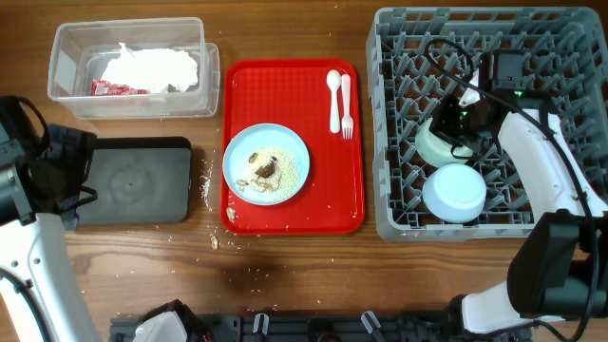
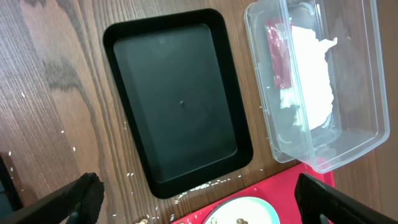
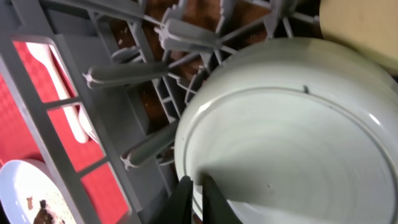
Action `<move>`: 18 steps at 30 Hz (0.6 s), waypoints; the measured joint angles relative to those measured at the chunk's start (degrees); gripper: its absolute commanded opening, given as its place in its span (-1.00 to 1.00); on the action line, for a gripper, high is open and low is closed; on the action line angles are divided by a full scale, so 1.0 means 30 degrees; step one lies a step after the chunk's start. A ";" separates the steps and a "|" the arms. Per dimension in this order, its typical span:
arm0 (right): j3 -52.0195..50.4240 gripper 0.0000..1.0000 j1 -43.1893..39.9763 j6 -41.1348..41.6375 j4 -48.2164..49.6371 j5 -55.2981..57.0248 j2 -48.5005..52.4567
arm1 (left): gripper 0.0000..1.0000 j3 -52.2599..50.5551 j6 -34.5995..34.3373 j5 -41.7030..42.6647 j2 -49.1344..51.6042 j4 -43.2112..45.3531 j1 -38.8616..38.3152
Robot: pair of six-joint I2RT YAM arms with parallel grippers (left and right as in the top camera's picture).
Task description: Sort waste into correct bins and load items into the dishwasher rack
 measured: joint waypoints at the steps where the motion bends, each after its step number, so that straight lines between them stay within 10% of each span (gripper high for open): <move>1: 0.0000 -0.82 0.0000 -0.0015 -0.0102 0.0000 -0.0036 | 1.00 0.0000 0.0000 0.0000 0.0000 0.0007 0.0000; 18: 0.0852 0.25 0.3082 -0.1610 -0.2273 -0.2441 -0.6849 | 1.00 0.0007 0.0000 0.0000 0.0000 0.0000 0.0000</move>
